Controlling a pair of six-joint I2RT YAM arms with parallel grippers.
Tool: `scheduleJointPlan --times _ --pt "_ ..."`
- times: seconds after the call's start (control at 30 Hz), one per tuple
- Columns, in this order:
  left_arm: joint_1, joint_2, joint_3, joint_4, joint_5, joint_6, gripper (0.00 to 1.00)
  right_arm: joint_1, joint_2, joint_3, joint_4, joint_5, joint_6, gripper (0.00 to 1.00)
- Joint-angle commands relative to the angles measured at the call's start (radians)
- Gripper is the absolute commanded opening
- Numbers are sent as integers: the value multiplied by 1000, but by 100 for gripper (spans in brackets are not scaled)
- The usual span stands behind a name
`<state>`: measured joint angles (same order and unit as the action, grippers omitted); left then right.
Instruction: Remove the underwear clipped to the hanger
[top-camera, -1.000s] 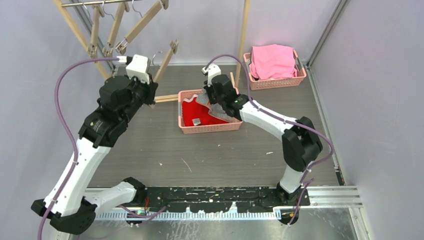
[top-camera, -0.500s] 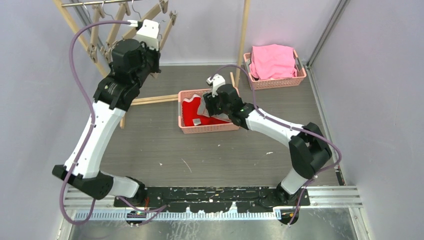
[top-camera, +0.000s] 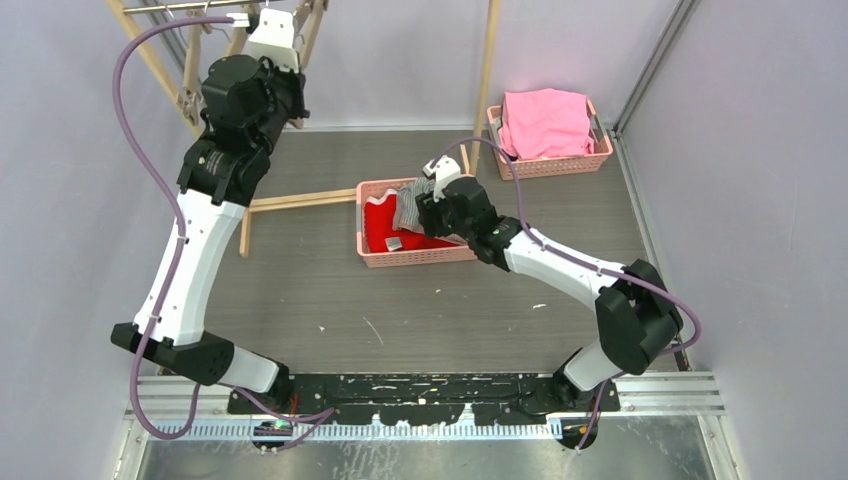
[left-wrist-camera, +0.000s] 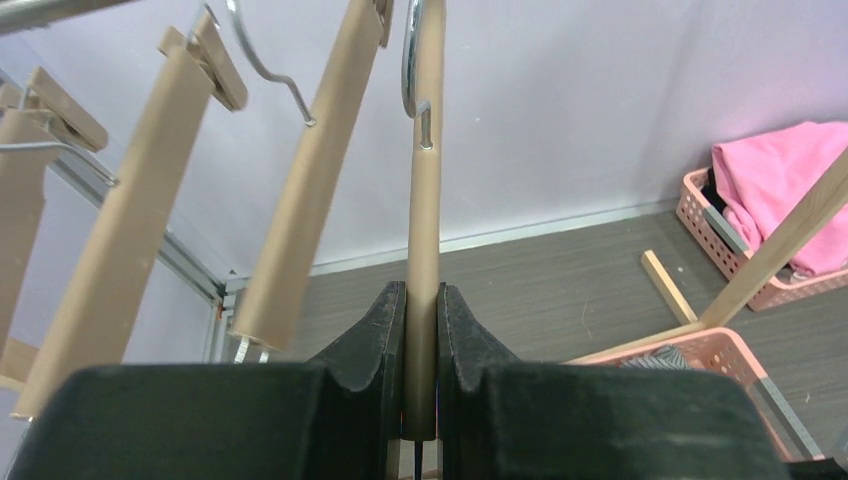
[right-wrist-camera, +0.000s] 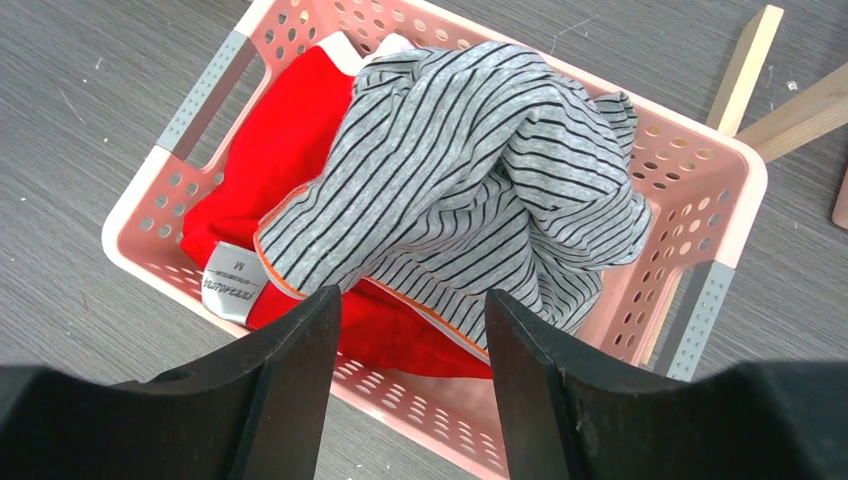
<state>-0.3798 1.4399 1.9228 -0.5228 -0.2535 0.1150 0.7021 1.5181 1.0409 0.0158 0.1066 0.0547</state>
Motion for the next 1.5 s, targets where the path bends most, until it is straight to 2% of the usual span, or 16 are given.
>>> scheduleJointPlan --times 0.0,0.43,0.77,0.97,1.47 --pt "27 -29 59 110 11 -19 0 20 -36 2 44 1 -6 61" --pt "83 67 160 151 53 -80 0 53 -65 -30 40 33 -12 61" --pt "86 79 101 175 80 -109 0 56 -70 -38 38 49 -19 61" --pt "94 102 123 155 90 -114 0 54 -84 -56 45 54 -20 62" --pt "101 23 -69 237 85 -117 0 56 -82 -58 41 55 -31 61"
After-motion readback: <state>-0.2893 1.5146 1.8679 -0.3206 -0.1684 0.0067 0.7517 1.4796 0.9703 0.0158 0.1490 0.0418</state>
